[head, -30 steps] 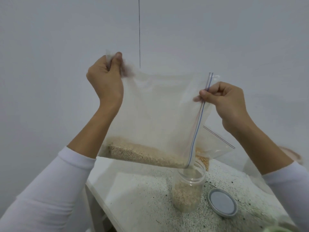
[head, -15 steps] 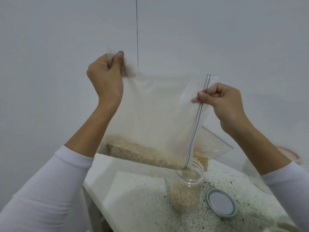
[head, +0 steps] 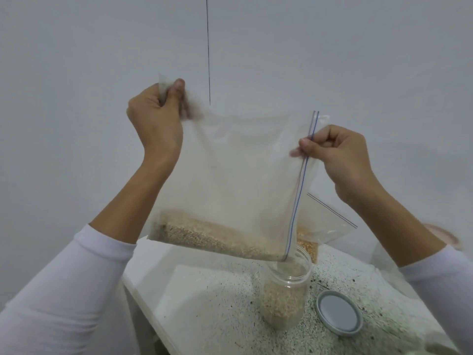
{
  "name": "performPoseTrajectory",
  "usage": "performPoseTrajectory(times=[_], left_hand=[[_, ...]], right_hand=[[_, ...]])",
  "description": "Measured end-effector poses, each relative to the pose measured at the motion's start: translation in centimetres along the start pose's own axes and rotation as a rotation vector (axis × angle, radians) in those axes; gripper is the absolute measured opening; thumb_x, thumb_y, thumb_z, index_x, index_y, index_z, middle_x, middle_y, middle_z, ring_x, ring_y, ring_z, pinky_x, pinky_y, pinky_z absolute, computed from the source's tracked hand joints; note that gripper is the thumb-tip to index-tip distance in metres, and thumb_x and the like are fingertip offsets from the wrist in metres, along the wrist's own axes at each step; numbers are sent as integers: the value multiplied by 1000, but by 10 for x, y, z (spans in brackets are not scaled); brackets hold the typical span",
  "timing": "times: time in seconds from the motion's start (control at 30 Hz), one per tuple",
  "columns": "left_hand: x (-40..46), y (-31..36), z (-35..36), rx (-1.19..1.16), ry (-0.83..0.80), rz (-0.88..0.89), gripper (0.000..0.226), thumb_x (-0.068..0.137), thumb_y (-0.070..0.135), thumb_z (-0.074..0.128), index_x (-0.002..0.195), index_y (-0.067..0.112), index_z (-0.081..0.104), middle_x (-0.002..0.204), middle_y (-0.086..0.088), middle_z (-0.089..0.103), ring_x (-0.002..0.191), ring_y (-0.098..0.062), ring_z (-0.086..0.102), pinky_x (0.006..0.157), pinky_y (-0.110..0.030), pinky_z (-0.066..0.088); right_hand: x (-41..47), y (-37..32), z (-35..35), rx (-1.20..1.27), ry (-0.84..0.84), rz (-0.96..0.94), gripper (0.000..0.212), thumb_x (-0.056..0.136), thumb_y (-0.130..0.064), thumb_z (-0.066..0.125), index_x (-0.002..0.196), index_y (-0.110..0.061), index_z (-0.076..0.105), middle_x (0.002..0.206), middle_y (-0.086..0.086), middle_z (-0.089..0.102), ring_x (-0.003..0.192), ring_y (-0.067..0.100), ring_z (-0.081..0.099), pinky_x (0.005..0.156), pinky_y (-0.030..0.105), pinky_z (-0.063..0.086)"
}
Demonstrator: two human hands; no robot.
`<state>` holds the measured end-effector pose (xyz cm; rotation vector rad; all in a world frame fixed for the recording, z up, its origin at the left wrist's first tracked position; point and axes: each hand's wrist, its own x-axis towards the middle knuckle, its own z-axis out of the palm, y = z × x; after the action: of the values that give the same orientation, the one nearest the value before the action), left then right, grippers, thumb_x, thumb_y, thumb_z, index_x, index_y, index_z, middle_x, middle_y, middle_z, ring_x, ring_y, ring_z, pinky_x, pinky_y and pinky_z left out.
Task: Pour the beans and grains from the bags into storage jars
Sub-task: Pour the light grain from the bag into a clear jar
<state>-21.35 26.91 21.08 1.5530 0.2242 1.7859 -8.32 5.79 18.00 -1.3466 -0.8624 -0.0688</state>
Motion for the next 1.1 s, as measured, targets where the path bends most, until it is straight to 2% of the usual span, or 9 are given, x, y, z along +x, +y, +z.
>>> performPoseTrajectory(times=[0.1, 0.2, 0.33, 0.4, 0.57, 0.67, 0.77, 1.0, 1.1], left_hand=[[3, -5, -1, -29, -2, -4, 48, 84, 31, 65, 45, 20, 39, 50, 3, 45, 55, -40, 55, 53, -47, 47], [4, -7, -3, -13, 12, -13, 51, 84, 34, 65, 46, 17, 36, 49, 5, 42, 51, -35, 45, 52, -42, 45], [2, -6, -2, -59, -11, -27, 41, 84, 33, 66, 47, 24, 49, 54, -5, 59, 62, -40, 65, 58, -57, 53], [2, -6, -4, -27, 25, -22, 46, 84, 36, 65, 44, 27, 43, 53, -7, 52, 62, -43, 62, 56, -58, 50], [-5, 2, 1, -74, -14, -12, 40, 91, 19, 63, 52, 19, 51, 54, -4, 58, 53, -27, 66, 48, -36, 52], [2, -1, -4, -1, 49, 9, 47, 87, 28, 64, 45, 25, 43, 47, 4, 49, 49, -23, 54, 51, -40, 48], [0, -1, -1, -68, -17, -11, 42, 87, 25, 65, 50, 13, 49, 49, -5, 56, 56, -34, 64, 55, -49, 55], [2, -2, -2, -44, -34, -25, 41, 83, 33, 66, 46, 19, 52, 51, -5, 58, 60, -39, 65, 58, -54, 54], [3, -2, -2, -28, 22, -6, 46, 85, 30, 65, 44, 22, 44, 48, -1, 50, 54, -31, 57, 57, -50, 52]], right_hand=[[-2, 0, 3, -26, -48, 17, 21, 84, 2, 66, 69, -7, 55, 57, 1, 69, 64, 11, 70, 68, 21, 52], [1, -3, 3, 2, -26, -17, 23, 84, 3, 65, 67, -7, 54, 57, 0, 69, 63, 11, 70, 68, 18, 53], [0, -3, 8, -27, -83, 6, 19, 84, 2, 66, 70, -6, 55, 58, 0, 69, 62, 11, 69, 70, 22, 54], [2, -5, 6, -9, -50, -15, 23, 84, 3, 65, 68, -8, 54, 57, -1, 69, 63, 11, 70, 70, 20, 54], [1, -4, 10, -11, -98, 6, 21, 84, 5, 65, 69, -5, 54, 56, 0, 68, 60, 11, 69, 66, 19, 54], [5, -5, 7, -19, -36, -23, 25, 84, 3, 66, 66, -9, 53, 57, -1, 69, 62, 12, 69, 71, 21, 54], [2, -2, 8, -18, -75, 1, 24, 83, 4, 65, 67, -8, 53, 56, -1, 68, 60, 11, 69, 67, 19, 53], [-1, -2, 8, -22, -64, 7, 22, 84, 3, 65, 68, -7, 54, 57, -2, 69, 61, 10, 69, 67, 18, 53], [0, -2, 6, -21, -18, -10, 22, 84, 2, 66, 67, -9, 55, 58, -2, 70, 62, 11, 68, 71, 19, 53]])
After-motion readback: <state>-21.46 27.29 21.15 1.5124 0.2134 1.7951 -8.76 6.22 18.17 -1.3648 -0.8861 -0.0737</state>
